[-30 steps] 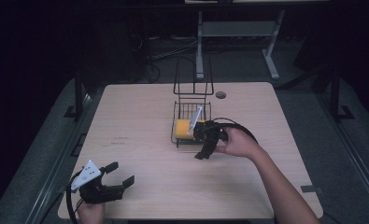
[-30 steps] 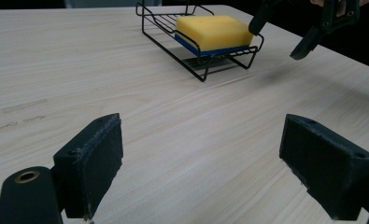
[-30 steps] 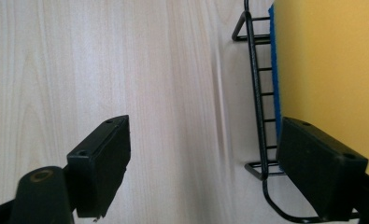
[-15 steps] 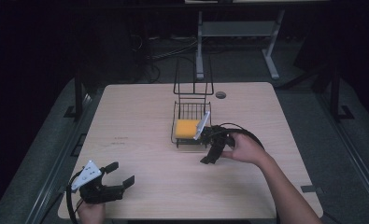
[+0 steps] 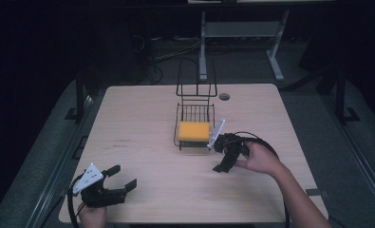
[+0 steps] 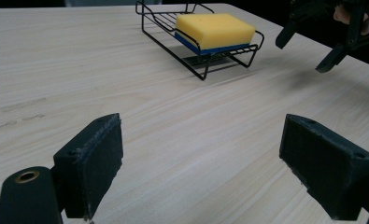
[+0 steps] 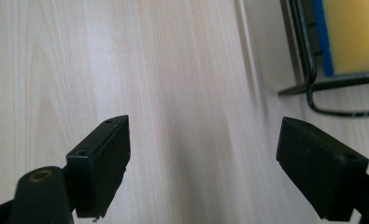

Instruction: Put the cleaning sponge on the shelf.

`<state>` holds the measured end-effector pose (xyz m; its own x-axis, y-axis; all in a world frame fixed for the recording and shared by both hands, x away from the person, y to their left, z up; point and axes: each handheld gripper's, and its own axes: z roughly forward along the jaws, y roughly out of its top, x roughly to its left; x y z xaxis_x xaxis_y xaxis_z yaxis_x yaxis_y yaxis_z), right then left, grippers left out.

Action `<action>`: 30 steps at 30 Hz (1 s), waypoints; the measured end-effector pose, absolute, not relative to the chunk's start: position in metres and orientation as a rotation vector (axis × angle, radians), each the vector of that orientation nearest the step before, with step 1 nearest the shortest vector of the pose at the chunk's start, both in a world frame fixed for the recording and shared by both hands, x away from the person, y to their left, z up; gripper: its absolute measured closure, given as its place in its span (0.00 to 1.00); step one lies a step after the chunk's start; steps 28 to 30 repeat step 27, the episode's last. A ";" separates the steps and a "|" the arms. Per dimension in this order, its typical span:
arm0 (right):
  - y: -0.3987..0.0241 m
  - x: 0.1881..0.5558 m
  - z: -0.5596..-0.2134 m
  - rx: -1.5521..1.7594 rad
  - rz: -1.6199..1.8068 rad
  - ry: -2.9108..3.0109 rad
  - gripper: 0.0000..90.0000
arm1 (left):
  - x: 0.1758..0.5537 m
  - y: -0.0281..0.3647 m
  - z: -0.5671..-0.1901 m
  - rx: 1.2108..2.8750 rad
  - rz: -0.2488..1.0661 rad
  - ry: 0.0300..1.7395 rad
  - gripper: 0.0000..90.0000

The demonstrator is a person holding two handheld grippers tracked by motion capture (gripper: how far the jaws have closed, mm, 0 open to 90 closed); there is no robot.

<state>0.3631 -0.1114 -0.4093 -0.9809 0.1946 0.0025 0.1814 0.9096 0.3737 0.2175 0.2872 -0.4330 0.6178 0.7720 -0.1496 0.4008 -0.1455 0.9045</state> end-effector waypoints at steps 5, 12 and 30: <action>-0.123 0.356 -0.414 0.323 0.588 3.032 0.19 | 0.217 0.287 -0.433 1.767 0.431 0.957 0.14; -0.137 0.347 -0.421 0.351 0.589 3.030 0.19 | 0.217 0.286 -0.433 1.772 0.432 0.954 0.14; -0.156 0.319 -0.426 0.364 0.625 2.990 0.19 | 0.218 0.287 -0.433 1.772 0.434 0.955 0.14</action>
